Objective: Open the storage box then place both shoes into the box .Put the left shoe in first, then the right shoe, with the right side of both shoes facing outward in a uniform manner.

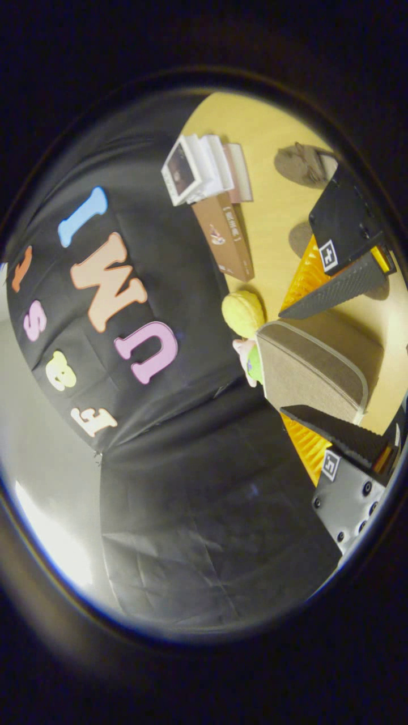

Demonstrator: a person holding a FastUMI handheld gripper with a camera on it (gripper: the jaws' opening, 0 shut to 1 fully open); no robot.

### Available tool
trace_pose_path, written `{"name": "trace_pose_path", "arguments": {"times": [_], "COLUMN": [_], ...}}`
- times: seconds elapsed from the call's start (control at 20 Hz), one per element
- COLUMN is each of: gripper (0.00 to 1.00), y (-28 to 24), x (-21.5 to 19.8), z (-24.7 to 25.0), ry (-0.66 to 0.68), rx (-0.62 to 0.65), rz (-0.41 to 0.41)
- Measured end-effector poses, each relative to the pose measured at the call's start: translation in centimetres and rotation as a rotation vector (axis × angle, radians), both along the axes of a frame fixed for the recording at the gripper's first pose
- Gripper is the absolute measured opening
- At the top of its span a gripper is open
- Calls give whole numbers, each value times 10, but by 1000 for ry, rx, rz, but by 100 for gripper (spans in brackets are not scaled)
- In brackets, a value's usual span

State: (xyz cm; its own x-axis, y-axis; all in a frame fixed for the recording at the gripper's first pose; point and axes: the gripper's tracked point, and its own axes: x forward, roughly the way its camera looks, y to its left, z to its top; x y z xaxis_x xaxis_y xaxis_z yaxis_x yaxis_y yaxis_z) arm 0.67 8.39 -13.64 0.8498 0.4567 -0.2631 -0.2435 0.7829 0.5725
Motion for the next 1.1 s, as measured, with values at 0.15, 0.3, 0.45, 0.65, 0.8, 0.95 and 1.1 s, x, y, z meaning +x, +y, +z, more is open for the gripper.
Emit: {"name": "trace_pose_path", "arguments": {"times": [0.15, 0.3, 0.45, 0.65, 0.8, 0.95, 1.1], "gripper": [97, 97, 98, 99, 100, 100, 100], "y": [9, 17, 26, 38, 49, 56, 61], "x": [-3, -4, -4, -12, -16, -18, -19], "z": [-25, -41, -57, -70, -80, -88, -93], "ry": [102, 192, 285, 374, 423, 467, 520], "rx": [100, 207, 326, 420, 456, 512, 598], "rz": [32, 48, 85, 123, 151, 160, 163]}}
